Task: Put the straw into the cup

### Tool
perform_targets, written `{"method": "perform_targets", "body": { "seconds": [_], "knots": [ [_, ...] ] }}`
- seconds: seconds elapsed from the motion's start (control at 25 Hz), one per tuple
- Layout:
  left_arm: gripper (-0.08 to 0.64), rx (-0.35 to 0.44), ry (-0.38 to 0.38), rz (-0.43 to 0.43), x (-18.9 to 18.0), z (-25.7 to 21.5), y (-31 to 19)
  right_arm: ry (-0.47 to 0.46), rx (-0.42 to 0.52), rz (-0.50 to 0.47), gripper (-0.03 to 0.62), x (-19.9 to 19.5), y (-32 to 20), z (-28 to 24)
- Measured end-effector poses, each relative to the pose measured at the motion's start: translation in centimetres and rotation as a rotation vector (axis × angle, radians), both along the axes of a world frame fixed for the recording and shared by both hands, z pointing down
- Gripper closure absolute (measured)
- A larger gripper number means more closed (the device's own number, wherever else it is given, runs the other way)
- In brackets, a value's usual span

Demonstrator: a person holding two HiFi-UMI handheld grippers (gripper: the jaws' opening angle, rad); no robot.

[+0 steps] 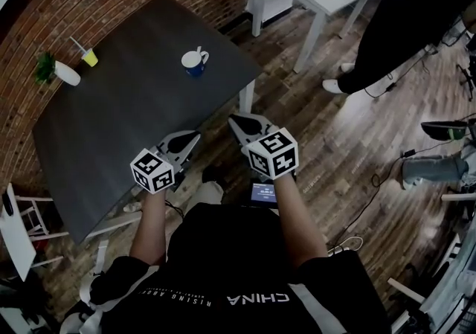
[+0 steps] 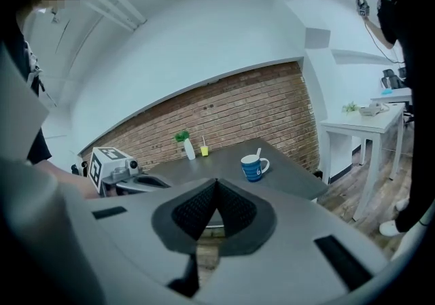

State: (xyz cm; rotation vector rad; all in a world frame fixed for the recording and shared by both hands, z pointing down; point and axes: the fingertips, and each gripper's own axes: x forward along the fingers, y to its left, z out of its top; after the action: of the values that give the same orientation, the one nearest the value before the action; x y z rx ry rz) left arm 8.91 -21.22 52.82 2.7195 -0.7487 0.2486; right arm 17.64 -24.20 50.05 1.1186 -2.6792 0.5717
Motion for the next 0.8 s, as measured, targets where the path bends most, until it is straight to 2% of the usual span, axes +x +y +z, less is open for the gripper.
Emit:
{"method": "perform_targets", "body": {
  "seconds": [0.28,0.56,0.8],
  "knots": [
    [0.556,0.002,-0.045,-0.022,0.7,0.6,1.5,-0.005,-0.003,-0.006,0.588,1.0,2.4,0.2],
    [0.557,-0.001,-0.045,-0.013,1.6,0.6,2.0,-0.033,0.001,0.03,0.588,2.5,2.9,-0.1],
    [0.557,0.019,-0.026,0.037,2.8,0.1,2.6,-0.038,-0.005,-0.001,0.588,2.6,3.0,0.0]
  ]
}}
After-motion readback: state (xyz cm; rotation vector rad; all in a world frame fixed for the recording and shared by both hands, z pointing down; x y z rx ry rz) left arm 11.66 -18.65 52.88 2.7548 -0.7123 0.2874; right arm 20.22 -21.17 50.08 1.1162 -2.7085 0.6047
